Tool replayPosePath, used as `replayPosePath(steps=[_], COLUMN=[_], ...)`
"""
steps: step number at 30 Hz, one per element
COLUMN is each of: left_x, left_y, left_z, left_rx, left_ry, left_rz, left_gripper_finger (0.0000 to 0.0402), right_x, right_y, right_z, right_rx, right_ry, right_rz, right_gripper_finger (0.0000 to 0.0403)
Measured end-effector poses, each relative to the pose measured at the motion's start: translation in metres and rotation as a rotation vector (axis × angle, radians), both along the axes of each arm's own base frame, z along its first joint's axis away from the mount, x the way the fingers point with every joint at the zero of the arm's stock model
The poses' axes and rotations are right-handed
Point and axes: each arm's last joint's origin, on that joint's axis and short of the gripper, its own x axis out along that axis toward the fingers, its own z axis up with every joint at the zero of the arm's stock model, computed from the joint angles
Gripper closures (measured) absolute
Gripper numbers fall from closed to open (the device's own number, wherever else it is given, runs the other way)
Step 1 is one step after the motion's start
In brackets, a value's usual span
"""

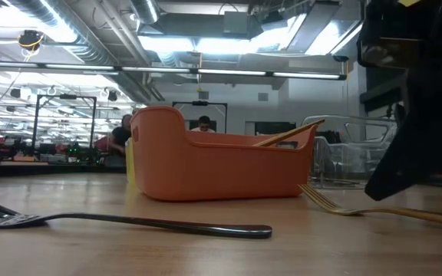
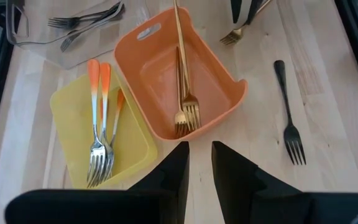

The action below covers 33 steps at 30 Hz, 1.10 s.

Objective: Sort silverware by color (type)
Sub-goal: Put the gold fork into the orange bin

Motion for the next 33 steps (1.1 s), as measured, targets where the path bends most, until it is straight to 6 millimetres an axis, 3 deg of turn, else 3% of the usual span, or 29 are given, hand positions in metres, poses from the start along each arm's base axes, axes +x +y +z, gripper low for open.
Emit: replayPosePath(steps=[33], left_x=[0.0002], left_y=[-0.0001], left_z=[0.0001], left_rx=[-0.002], left_ry=[-0.002], left_rz=[0.000], left_gripper_finger=[0.0338], right_x=[-0.0023], right_y=[-0.0008], right_z=[-0.0032], right_rx=[-0.007], right_ry=[0.043], right_rz=[0.012], right_gripper_finger=[0.0299])
